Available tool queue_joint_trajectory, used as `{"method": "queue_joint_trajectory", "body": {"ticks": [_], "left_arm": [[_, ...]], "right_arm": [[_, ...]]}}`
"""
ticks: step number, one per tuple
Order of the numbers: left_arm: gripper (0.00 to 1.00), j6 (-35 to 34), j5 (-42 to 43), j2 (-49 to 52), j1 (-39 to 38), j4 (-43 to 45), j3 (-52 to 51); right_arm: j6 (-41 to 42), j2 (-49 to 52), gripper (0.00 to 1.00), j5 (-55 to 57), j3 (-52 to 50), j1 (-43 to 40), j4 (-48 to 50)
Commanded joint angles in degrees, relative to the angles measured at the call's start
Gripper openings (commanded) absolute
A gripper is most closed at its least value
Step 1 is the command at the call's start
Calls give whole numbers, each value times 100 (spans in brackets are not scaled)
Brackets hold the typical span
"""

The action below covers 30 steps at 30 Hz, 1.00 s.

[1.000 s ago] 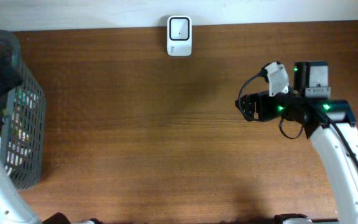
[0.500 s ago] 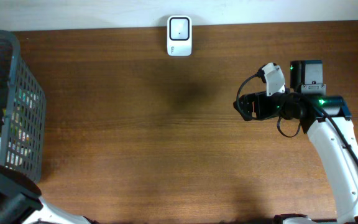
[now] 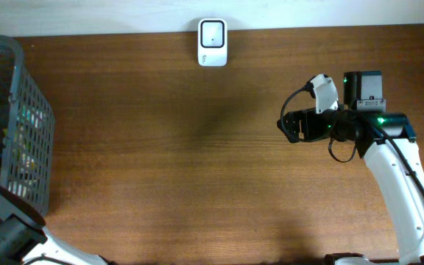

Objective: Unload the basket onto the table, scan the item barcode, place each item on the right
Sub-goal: 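Lift the white bag out and drop it on the table center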

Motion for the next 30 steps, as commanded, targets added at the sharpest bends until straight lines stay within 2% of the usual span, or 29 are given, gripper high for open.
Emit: {"method": "queue_joint_trajectory", "body": {"ticks": [1,6,8,10,12,14,17,20,23,27,30], "left_arm": [[0,-70,-74,37,20,-39,96],[0,-70,452,-295,13,-1003,1703],[0,-66,876,-645,-57,-1475,2789],[0,133,1165,-1001,-267,-1788,3591],[0,459,1207,-1480,-798,-1862,3926],[0,826,1207,-1823,-1617,-1934,3926],[0,1287,1187,-1810,-2986,-2267,3880],[0,1285,1191,-1600,-4054,-2240,3429],[0,1283,1207,-1182,-4898,-2138,2688],[0,1285,1209,-463,-5827,-1534,1803],[0,1287,1209,140,-6461,-1036,1620]], "right_arm": [[24,20,100,116,109,-2,-2],[24,20,100,116,109,-2,-2],[24,20,100,114,109,0,-2],[24,20,100,116,109,-2,7],[24,20,97,114,109,-2,61],[46,2,89,114,125,-4,238],[46,-9,88,111,378,-7,249],[234,-9,87,116,684,-55,153],[868,-9,86,98,761,-382,155],[946,-7,86,72,761,-796,-2],[946,-7,86,76,761,-841,-28]]}}
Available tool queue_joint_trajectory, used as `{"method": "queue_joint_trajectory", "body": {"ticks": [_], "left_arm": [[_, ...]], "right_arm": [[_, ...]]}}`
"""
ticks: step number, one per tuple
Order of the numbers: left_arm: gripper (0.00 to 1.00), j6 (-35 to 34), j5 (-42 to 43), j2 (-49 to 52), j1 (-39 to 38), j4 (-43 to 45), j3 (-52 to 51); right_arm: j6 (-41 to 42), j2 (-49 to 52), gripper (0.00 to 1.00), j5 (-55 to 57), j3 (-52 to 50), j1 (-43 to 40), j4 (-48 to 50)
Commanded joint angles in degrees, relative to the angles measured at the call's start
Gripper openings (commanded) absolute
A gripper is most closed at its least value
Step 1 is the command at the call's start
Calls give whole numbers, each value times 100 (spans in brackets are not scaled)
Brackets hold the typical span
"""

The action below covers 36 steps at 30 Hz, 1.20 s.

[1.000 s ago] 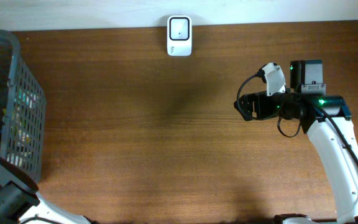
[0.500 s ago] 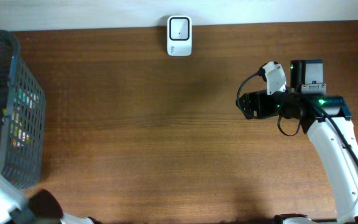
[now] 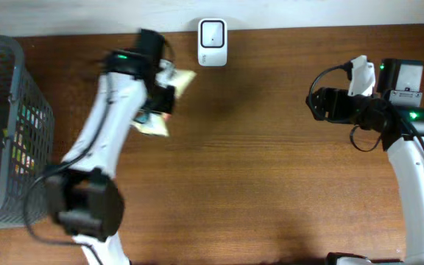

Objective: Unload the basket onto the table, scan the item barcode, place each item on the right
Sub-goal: 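Lift the white bag out and drop it on the table center, then lower the right gripper onto the white bag and grasp it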

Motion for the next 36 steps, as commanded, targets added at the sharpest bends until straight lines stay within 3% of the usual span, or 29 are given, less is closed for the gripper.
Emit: {"method": "queue_joint_trajectory", "body": {"ticks": [1,2,3,4,8,13,16,19,20,21,22,26,31,36], "left_arm": [[0,92,20,428,-592,328,-28],[12,92,15,577,-787,398,-28],[36,92,11,651,-909,415,-28],[50,92,-7,695,-981,426,-28],[75,83,-199,675,-852,348,487],[86,-507,-195,660,282,-706,2702],[91,-560,-83,660,828,-811,3268],[92,-560,-46,671,1128,-815,3263],[91,-560,-46,675,1182,-813,3250],[94,-560,-46,693,1187,-811,3250],[96,-560,-46,713,1187,-807,3250],[99,-555,-72,737,1187,-809,3250],[99,-555,-68,737,1187,-811,3250],[99,-557,-68,737,1187,-811,3250]], "right_arm": [[63,-11,86,17,127,-24,-4],[63,-11,86,17,127,-24,-7],[66,-11,86,15,127,-24,-9],[66,-11,86,15,127,-24,-13],[74,-9,86,7,127,0,-68],[374,144,79,0,129,704,-160],[719,623,63,-9,299,1596,153],[866,1482,55,13,1032,2352,264],[922,1840,39,57,1403,2559,264],[1139,2304,16,186,1886,2769,275],[1300,2623,4,258,2177,2898,330],[2135,3613,4,533,2411,3222,337],[2243,4688,4,573,2409,3287,35],[2269,4817,4,603,2396,3287,-42]]}}
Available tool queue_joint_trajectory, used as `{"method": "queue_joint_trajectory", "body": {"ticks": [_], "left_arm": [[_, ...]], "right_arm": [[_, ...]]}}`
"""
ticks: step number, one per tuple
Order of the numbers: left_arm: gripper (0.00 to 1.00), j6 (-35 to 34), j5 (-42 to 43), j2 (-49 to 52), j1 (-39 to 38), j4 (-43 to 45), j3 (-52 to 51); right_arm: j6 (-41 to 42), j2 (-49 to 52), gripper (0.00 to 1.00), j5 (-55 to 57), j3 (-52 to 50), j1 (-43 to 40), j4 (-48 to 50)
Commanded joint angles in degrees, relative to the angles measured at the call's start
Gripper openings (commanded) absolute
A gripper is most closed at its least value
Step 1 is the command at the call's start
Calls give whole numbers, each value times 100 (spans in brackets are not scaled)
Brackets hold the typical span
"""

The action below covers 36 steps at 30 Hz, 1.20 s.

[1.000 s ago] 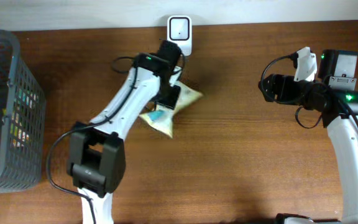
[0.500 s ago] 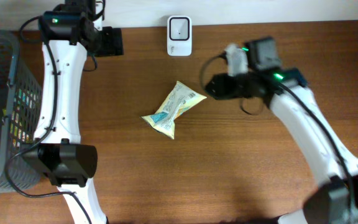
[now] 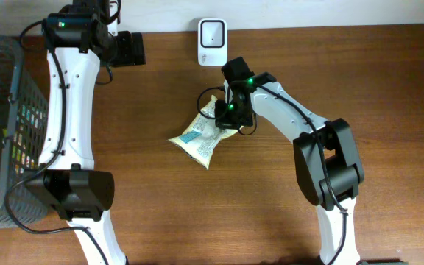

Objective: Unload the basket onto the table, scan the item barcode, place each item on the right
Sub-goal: 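Lower the right gripper onto the white bag and grasp it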

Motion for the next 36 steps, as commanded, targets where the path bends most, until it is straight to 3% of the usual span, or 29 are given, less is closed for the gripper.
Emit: {"method": "queue_joint_trajectory", "body": {"ticks": [1,5,10,13,16,18,20,21,25,27,30,33,36], "left_arm": [[99,-50,42,11,4,-7,48],[99,-50,42,11,4,-7,48],[99,-50,42,11,4,-7,48],[99,-52,42,11,4,-7,48],[99,-52,42,11,4,-7,48],[99,-52,42,11,4,-7,48],[99,-50,42,11,4,-7,48],[99,-50,42,11,4,-7,48],[99,-52,42,11,4,-7,48],[99,-52,42,11,4,-7,48],[99,-50,42,11,4,-7,48],[99,-50,44,11,4,-7,48],[99,-52,42,11,4,-7,48]], "right_arm": [[13,92,5,157,50,57,-52],[-831,44,21,-256,424,-2,-348],[-1469,-46,22,-667,2076,92,-1915],[-1462,-33,18,-662,2044,361,-2026],[-1182,-11,19,-632,1637,809,-1589],[-918,17,28,-619,1362,1078,-1172],[-632,44,50,-487,990,1366,-389],[-468,44,55,-262,800,1475,4],[-345,44,58,291,452,1670,638],[-350,42,58,304,455,1635,354],[-501,22,58,282,518,1392,-811],[-1266,-74,69,310,765,874,-2090],[-1867,-245,72,310,1207,227,-2857]]}}
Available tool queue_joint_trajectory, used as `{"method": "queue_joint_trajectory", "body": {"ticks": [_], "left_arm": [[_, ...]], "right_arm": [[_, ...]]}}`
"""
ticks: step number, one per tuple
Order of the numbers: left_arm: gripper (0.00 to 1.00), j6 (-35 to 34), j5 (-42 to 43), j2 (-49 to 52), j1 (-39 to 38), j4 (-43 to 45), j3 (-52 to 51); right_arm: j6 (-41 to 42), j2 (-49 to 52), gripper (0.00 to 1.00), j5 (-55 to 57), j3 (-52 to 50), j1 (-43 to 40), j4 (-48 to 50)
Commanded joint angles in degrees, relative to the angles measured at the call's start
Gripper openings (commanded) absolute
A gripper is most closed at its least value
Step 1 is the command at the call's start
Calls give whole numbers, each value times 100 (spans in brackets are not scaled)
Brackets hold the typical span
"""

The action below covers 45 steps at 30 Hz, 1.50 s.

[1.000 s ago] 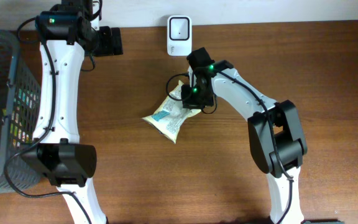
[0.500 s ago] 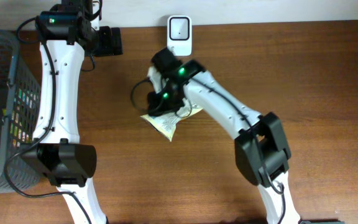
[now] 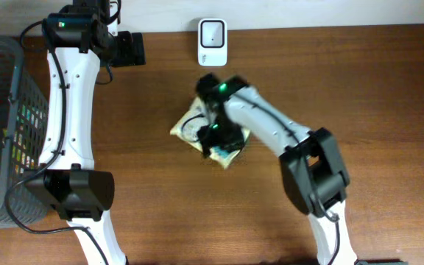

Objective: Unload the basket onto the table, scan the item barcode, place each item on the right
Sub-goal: 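Lower the right gripper onto the white bag and grasp it, then lift the bag and hold it up in front of the scanner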

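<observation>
A pale yellow and blue snack packet (image 3: 185, 126) lies at the table's middle, below the white barcode scanner (image 3: 213, 32) at the far edge. My right gripper (image 3: 216, 141) is down on the packet's middle and seems shut on it; its wrist hides much of the packet. My left gripper (image 3: 132, 48) is far off at the back left, level with the scanner, and holds nothing; its fingers look spread.
A grey mesh basket (image 3: 19, 125) with several items stands at the left edge. The brown table (image 3: 197, 213) runs wide in front of the packet. The left arm's links run down the left side.
My right gripper has moved from the packet's upper right corner to its middle, a little left and nearer. The packet has turned and shifted slightly right. The left arm has not moved.
At first the left arm was by the basket and the right gripper hung at the right. Then the left gripper held the packet near the scanner. Later the packet lay mid-table, the left gripper empty at the back left and the right gripper on it, now on its middle.
</observation>
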Motion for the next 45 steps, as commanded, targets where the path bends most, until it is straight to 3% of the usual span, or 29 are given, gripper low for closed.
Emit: {"method": "queue_joint_trajectory", "body": {"ticks": [1,4,8,11,13,18,22,23,25,29,35,41,45], "left_arm": [[99,-50,42,11,4,-9,48],[99,-50,44,11,4,-9,48],[99,-50,42,11,4,-9,48],[99,-50,42,11,4,-9,48],[99,-52,42,11,4,-9,48],[99,-50,42,11,4,-9,48],[99,-52,42,11,4,-9,48],[99,-50,42,11,4,-9,48],[99,-52,42,11,4,-9,48],[99,-52,42,11,4,-9,48],[99,-50,42,11,4,-9,48],[99,-52,42,11,4,-9,48],[99,-50,42,11,4,-9,48]], "right_arm": [[-730,-363,74,98,619,-726,-372],[-730,-564,87,-2,1047,-1438,-369],[-857,-546,98,-1368,772,-2055,-297],[-852,-544,99,-1779,-9,-2072,131],[-715,-544,98,-2380,-586,-1917,852],[1016,-544,99,-2487,-1923,-1158,3727],[2363,-483,100,-1134,-2382,-468,5060],[2411,-433,92,-944,-2391,-372,5169],[2409,-326,62,-798,-2391,-282,5278],[2280,-297,38,-942,-2389,-315,5399],[1113,-774,4,-3110,-2350,-1167,5307],[-800,-2343,4,-3919,-2347,-2524,3685],[-1235,-3211,4,-5195,-2347,-3324,3333]]}}
